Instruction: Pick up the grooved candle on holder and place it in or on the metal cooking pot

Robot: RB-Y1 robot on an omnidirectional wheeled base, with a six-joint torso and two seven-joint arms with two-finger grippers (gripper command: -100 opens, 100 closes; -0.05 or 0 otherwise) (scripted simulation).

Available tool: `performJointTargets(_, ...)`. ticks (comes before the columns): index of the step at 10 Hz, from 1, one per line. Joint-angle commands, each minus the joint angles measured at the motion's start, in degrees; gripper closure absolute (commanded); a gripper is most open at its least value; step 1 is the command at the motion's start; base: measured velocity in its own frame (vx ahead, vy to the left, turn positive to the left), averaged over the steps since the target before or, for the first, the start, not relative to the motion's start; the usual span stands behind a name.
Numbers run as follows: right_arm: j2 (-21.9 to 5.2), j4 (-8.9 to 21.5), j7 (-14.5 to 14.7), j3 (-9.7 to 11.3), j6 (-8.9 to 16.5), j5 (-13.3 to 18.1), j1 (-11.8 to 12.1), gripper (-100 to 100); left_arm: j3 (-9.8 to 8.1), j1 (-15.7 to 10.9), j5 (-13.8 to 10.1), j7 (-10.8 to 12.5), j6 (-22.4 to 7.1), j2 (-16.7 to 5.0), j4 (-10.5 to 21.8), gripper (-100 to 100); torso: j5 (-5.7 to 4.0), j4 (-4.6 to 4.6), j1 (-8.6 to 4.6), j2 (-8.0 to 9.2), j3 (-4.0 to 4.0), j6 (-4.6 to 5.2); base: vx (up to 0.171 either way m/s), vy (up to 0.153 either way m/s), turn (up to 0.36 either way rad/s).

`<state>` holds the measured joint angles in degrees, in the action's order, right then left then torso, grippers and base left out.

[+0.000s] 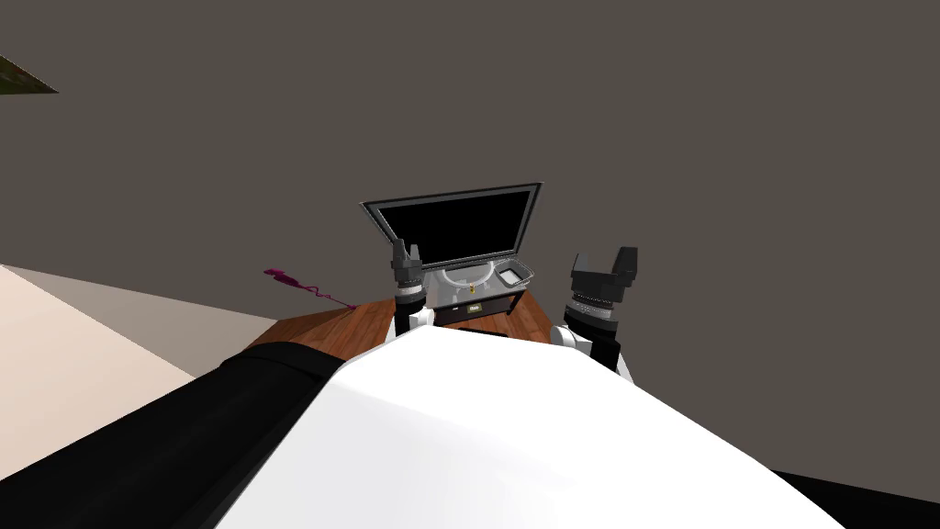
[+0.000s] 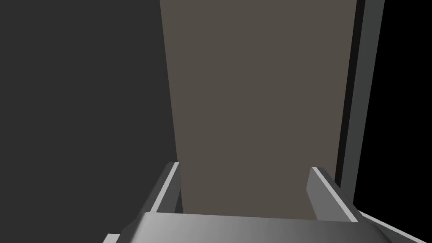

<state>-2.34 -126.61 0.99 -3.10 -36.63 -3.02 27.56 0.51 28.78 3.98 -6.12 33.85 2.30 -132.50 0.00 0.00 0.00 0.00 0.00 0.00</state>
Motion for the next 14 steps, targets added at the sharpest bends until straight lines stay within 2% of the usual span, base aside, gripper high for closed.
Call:
performJointTargets(1, 0.00, 0.00, 0.00, 0.00, 0.00, 0.00, 0.00, 0, -0.05, -0.33, -0.04, -0.05, -0.20, -2.04, 0.79, -100, 0.00, 0.00, 0.00, 0.00, 0.00, 0.00, -0.002, -0.024, 0.001)
performJointTargets(4, 0.01, 0.00, 0.00, 0.01, 0.00, 0.00, 0.00, 0, -0.19, -1.61, -0.19, -0.25, -0.97, -6.55, 3.87, -100, -0.05, 0.00, -0.24, 0.03, 0.01, 0.00, -0.011, -0.077, 0.002)
performJointTargets(8, 0.01, 0.00, 0.00, 0.01, 0.00, 0.00, -0.01, 0, -0.39, -4.40, -0.37, -0.77, -2.72, -11.05, 10.49, -100, -0.11, 0.02, -0.51, 0.11, 0.06, 0.01, -0.023, -0.132, -0.001)
performJointTargets(11, 0.02, 0.00, 0.00, 0.02, 0.00, 0.00, 0.00, 0, -0.59, -7.00, -0.38, -1.35, -4.52, -13.10, 16.69, -100, -0.15, 0.00, -0.70, 0.00, 0.00, 0.01, -0.011, -0.176, -0.003)
performJointTargets(12, 0.02, 0.00, 0.00, 0.02, 0.00, 0.00, 0.00, 0, -0.59, -7.00, -0.38, -1.35, -4.52, -13.10, 17.25, -100, -0.16, 0.01, -0.70, 0.04, 0.02, 0.01, -0.028, -0.107, 0.005)
performJointTargets(13, 0.01, 0.00, 0.00, 0.01, 0.00, 0.00, 0.00, 0, -0.66, -7.93, -0.33, -1.58, -5.20, -13.57, 19.35, -100, -0.12, 0.02, -0.45, 0.07, 0.04, 0.00, -0.014, -0.080, -0.011)
performJointTargets(14, 0.01, 0.00, 0.00, 0.01, 0.00, 0.00, 0.00, 0, -0.66, -7.93, -0.33, -1.58, -5.20, -13.57, 19.67, -100, -0.08, 0.01, -0.33, 0.04, 0.03, 0.00, -0.010, -0.055, -0.003)
